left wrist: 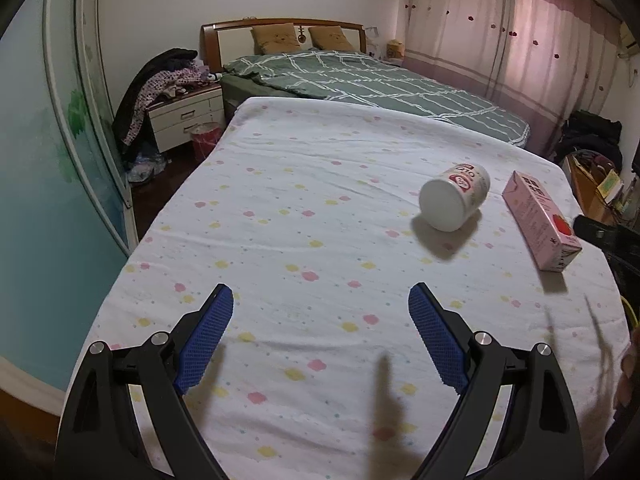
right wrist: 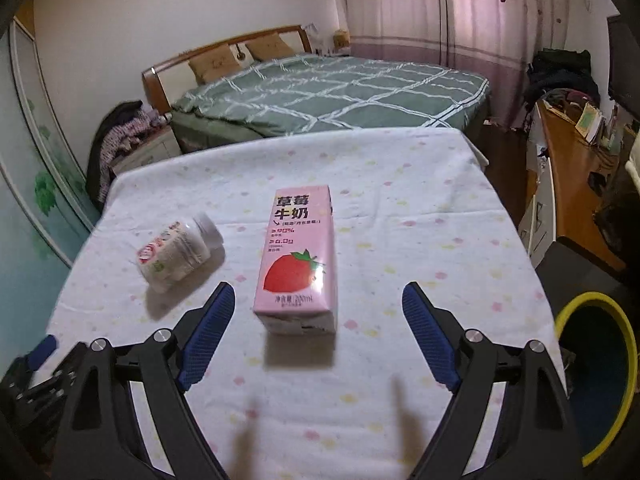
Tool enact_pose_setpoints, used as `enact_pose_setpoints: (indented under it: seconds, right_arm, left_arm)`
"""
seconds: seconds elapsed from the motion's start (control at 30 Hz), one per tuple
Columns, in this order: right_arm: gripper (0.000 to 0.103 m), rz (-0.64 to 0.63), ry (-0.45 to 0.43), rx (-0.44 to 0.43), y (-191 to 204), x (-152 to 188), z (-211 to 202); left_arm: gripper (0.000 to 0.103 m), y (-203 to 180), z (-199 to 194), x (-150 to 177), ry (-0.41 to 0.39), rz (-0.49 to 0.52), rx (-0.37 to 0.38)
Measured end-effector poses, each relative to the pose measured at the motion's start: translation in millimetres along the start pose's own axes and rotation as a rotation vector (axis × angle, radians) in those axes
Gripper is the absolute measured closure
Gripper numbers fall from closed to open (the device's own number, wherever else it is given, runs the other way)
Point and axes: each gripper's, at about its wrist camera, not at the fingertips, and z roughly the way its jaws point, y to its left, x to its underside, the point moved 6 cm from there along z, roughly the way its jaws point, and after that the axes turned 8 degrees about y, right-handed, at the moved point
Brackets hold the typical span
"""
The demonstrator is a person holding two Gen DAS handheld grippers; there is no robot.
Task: Collect trash
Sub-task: 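Grasp the pink strawberry milk carton with the right gripper and lift it, then carry the milk carton over the bin and open the right gripper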
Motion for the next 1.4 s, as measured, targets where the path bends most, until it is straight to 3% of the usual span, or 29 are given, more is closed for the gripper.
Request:
enact_pose_setpoints:
  seconds: [0.33, 0.5, 0.53, 0.67, 0.77, 1.17, 1.4]
  right_arm:
    - [0.022, 0.007, 0.075, 0.03, 7, -1, 41]
    - [0.025, -0.007, 0.062, 0.047, 11, -8, 45]
    - [0.027, -0.012, 0.061, 0.053, 13, -9, 46]
    - [0.053, -0.013, 0.093, 0.049, 13, -8, 55]
    - [0.054, -0.015, 0.092, 0.055, 12, -7, 54]
    - [0.054, 0.004, 0.023, 0.054, -6, -1, 11]
    - [0.054, 0.132, -0.074, 0.114, -67, 21, -38]
  left_arm:
    - [0.015, 3, 6, 1, 0.031, -0.032, 0.036]
    - [0.015, 2, 7, 1, 0.033, -0.026, 0.035]
    - [0.015, 2, 7, 1, 0.032, -0.024, 0.034]
    - [0.015, 1, 7, 1, 0.031, -0.024, 0.034]
    - [0.015, 1, 8, 1, 0.037, -0.03, 0.038]
    - [0.015, 0, 11, 0, 0.041, -0.027, 0.042]
    - [0.015, -2, 11, -1, 0.042, -0.022, 0.04]
